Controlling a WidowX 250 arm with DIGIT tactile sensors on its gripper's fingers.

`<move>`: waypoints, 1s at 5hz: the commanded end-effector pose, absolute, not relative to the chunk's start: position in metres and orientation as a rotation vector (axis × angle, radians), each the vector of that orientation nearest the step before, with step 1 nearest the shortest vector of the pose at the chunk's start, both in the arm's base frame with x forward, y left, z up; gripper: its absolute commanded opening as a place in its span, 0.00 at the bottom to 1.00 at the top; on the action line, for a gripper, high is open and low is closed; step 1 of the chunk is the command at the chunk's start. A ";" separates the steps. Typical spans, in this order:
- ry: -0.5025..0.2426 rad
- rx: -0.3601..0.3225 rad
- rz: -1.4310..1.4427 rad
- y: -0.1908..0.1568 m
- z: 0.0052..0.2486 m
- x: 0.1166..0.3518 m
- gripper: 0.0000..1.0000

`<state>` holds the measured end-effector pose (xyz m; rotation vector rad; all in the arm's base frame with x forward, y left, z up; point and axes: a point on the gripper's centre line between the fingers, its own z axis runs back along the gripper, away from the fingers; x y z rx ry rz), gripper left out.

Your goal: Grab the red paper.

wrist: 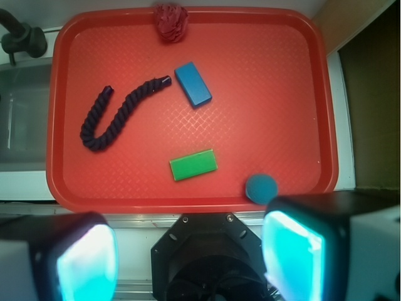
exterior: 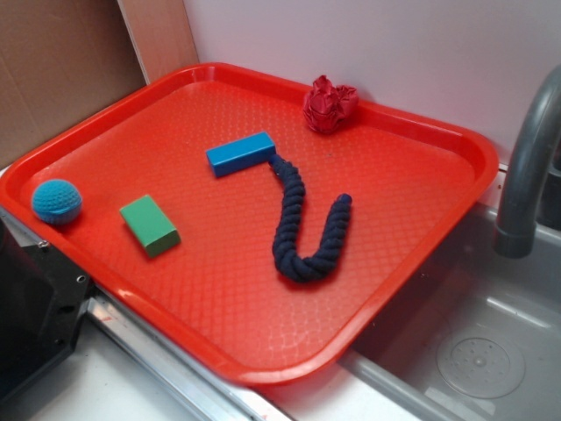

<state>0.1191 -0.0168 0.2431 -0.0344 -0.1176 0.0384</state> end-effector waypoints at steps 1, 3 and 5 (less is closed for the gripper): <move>-0.118 -0.034 0.038 -0.017 0.243 0.119 1.00; -0.217 0.069 0.069 -0.014 0.184 0.219 1.00; -0.238 -0.098 0.040 -0.026 0.108 0.303 1.00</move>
